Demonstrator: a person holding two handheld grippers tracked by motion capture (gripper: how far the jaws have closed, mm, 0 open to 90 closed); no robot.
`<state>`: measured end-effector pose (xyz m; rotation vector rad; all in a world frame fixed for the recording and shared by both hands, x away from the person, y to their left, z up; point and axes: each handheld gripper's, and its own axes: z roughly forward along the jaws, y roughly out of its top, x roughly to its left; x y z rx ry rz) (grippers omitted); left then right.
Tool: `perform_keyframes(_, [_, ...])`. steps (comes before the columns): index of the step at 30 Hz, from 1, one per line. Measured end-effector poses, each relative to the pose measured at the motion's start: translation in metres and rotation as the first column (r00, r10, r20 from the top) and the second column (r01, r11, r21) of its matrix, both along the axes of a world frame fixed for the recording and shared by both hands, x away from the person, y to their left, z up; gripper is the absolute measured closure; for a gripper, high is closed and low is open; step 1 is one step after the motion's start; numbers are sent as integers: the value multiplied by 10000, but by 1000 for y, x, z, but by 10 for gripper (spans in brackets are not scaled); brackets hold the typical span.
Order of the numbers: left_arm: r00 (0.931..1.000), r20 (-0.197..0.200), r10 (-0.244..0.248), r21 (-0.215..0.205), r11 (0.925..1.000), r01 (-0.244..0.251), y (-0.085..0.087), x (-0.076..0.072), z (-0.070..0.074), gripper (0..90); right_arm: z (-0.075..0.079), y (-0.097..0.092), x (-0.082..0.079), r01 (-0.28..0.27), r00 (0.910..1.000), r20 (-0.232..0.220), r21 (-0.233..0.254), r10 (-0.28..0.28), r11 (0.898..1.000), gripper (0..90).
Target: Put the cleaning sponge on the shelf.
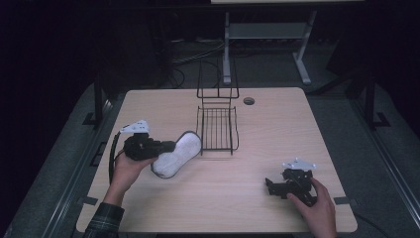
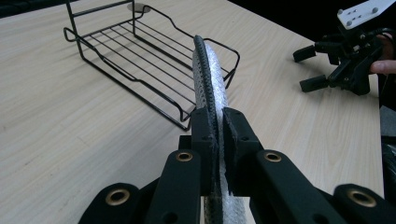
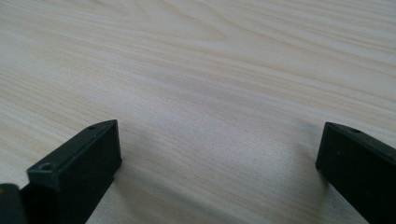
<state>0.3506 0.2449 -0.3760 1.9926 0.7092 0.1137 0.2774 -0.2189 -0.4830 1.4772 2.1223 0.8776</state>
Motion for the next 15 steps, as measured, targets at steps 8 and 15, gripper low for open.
perform_keyframes(8, [10000,94,-22,-43,10000,23,-7,9,4,834,0,0,0,-19,10000,1,1,19,10000,0])
perform_keyframes(15, [9999,130,-89,-76,9999,90,-16,18,7,834,0,0,0,-9,10000,7,-7,9,10000,0])
